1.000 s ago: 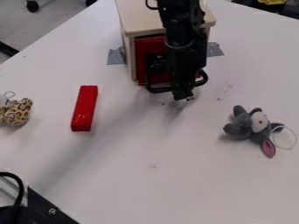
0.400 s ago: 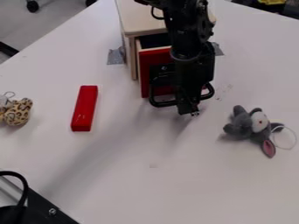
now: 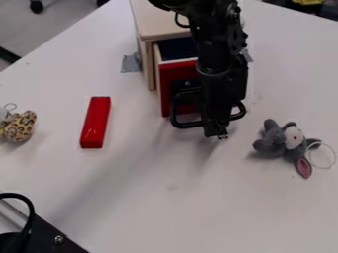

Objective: Open the drawer

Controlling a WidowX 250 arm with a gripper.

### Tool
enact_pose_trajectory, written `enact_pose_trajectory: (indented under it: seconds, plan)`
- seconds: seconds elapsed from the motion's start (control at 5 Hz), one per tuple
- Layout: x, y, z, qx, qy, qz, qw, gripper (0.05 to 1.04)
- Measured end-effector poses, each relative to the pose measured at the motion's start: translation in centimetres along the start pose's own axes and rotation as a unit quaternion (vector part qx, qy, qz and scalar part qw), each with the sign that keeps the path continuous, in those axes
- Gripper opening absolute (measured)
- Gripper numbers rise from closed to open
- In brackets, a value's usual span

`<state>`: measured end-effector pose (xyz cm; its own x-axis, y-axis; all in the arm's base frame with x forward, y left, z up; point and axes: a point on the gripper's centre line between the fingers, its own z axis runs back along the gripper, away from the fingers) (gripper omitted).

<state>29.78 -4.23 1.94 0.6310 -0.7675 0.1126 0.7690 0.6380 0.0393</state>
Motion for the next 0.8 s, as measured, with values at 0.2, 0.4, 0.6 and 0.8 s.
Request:
enact_pose_trajectory:
  seconds: [0.2, 0.4, 0.6, 0.8]
  plan:
    - [0.2, -0.3, 0.0, -0.001, 0.0, 0.0, 1.0, 0.12]
    - [0.7, -1.3, 0.1, -0.008, 0.014, 0.004, 0.9999, 0.12]
    - [1.0, -1.5, 0.1, -0.008, 0.014, 0.001, 0.9999, 0.12]
    - [1.0, -1.6, 0.1, -0.011, 0.011, 0.005, 0.9999, 0.12]
